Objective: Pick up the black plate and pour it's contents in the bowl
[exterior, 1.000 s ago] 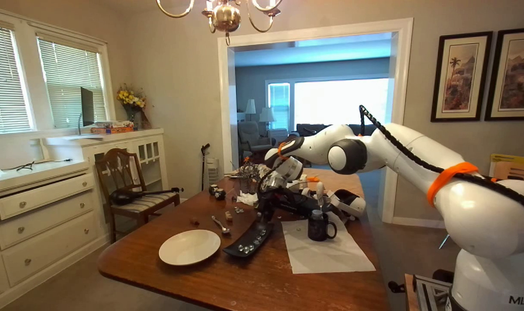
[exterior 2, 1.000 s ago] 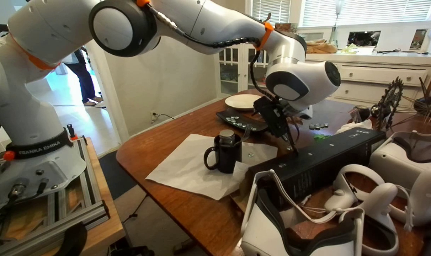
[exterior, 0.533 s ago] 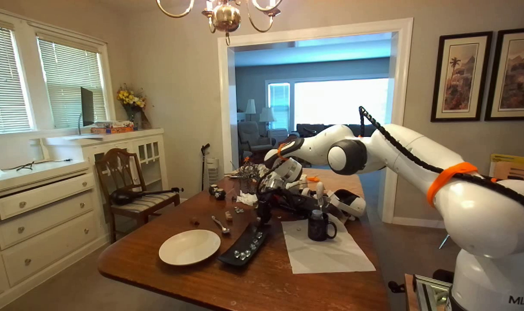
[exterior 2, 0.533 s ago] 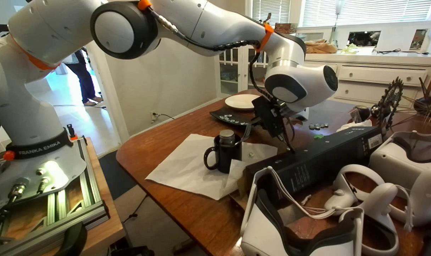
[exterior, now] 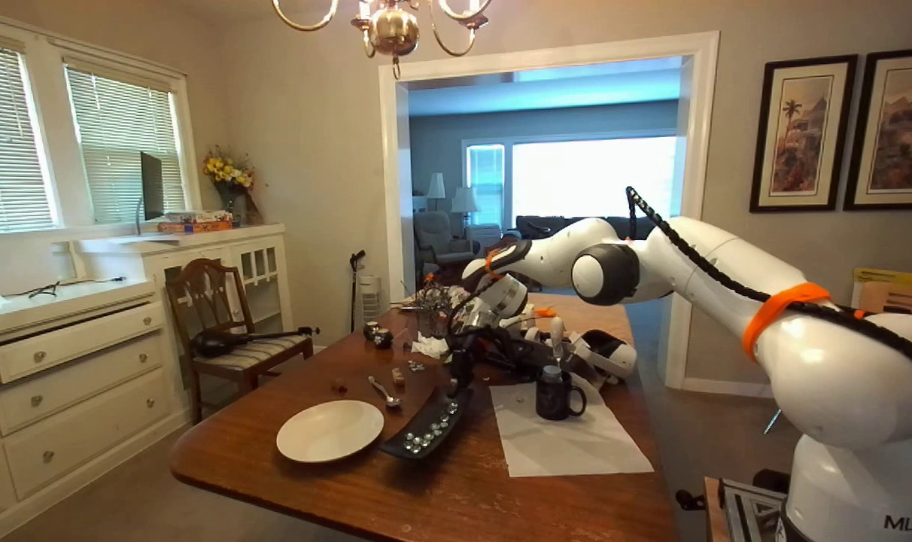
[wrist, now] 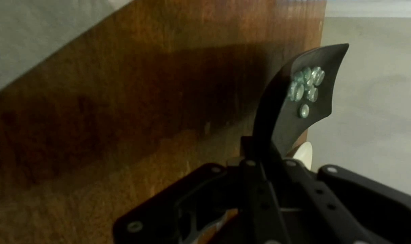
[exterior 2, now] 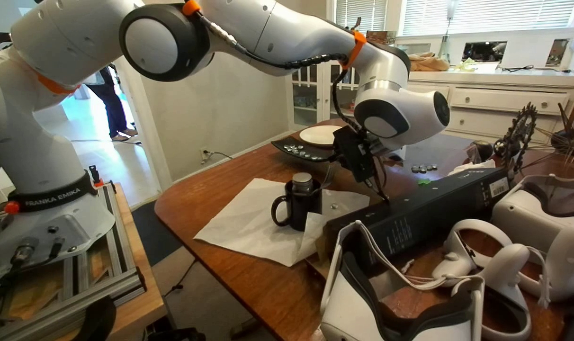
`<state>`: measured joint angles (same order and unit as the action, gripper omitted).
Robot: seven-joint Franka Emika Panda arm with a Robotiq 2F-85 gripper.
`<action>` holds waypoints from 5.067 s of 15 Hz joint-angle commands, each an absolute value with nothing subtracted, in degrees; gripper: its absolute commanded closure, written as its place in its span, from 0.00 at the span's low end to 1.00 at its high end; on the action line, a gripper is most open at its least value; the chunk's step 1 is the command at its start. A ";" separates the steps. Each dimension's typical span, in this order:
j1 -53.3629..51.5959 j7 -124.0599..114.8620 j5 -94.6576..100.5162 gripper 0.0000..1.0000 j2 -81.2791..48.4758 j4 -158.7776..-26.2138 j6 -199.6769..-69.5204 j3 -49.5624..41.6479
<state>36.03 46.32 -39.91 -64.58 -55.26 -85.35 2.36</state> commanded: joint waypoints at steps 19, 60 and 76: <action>34.41 43.67 -41.50 0.98 -62.04 -52.05 -88.33 7.51; 28.46 21.57 -44.00 0.92 -71.54 -34.50 -91.34 11.57; 28.16 20.89 -43.78 0.98 -72.86 -32.20 -98.07 10.86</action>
<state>28.55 21.57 -43.49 -71.58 -34.44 -96.26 10.74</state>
